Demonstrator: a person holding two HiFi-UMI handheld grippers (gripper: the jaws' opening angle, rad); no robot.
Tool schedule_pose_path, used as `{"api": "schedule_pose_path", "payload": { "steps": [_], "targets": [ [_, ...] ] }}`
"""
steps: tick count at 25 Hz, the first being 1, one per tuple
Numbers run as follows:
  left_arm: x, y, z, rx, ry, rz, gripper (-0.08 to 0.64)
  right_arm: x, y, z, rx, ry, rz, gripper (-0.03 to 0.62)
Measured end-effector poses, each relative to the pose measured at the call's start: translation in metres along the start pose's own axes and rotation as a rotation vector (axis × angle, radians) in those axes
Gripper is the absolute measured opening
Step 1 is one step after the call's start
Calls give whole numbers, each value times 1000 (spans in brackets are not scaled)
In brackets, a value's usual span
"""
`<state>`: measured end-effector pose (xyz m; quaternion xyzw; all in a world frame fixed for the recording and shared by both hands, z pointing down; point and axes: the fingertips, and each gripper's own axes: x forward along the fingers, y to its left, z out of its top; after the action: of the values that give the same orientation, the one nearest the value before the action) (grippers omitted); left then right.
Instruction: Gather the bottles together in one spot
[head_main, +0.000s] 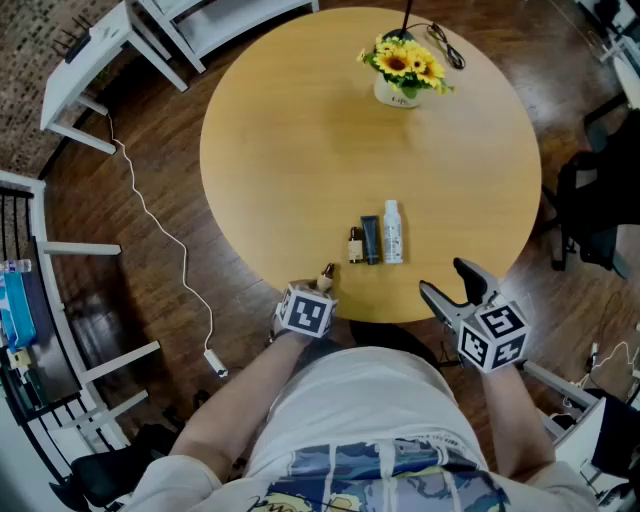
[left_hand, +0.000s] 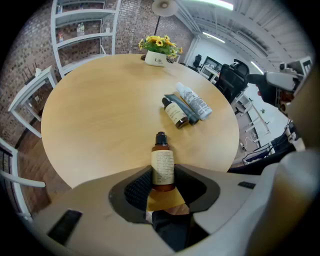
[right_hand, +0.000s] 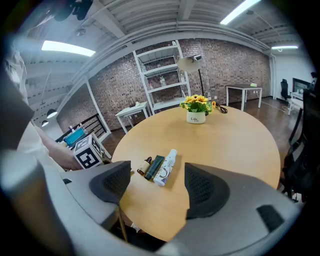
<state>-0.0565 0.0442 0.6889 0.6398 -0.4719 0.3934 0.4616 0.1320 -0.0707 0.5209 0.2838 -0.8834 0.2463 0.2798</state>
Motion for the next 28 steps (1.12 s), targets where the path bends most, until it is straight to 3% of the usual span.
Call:
{"api": "schedule_pose_path", "payload": {
  "steps": [5,12,16,18,21,24,28],
  "targets": [
    [-7,-7,20,22,-44,-17,140,4,-14,9,-18,-1,43,341],
    [-64,-33,85,-81,-316,-145,137,15,-21,42,-27,-71,129,319],
    [-116,-63,130,-147,-531,-344,137,18,-3,74,37,-139,236,298],
    [-145,-81,155,-132,-659,-463,137,19,8,91,92,-174,321,295],
    [-181,-108,184,-83,-800,-643,137,15,21,120,188,-244,460,233],
    [-200,-130,198,-62,-850,-796,137,2,28,147,284,-317,607,178],
    [-209,-149,203,-60,-850,-947,137,-18,39,162,367,-368,803,123]
  ]
}}
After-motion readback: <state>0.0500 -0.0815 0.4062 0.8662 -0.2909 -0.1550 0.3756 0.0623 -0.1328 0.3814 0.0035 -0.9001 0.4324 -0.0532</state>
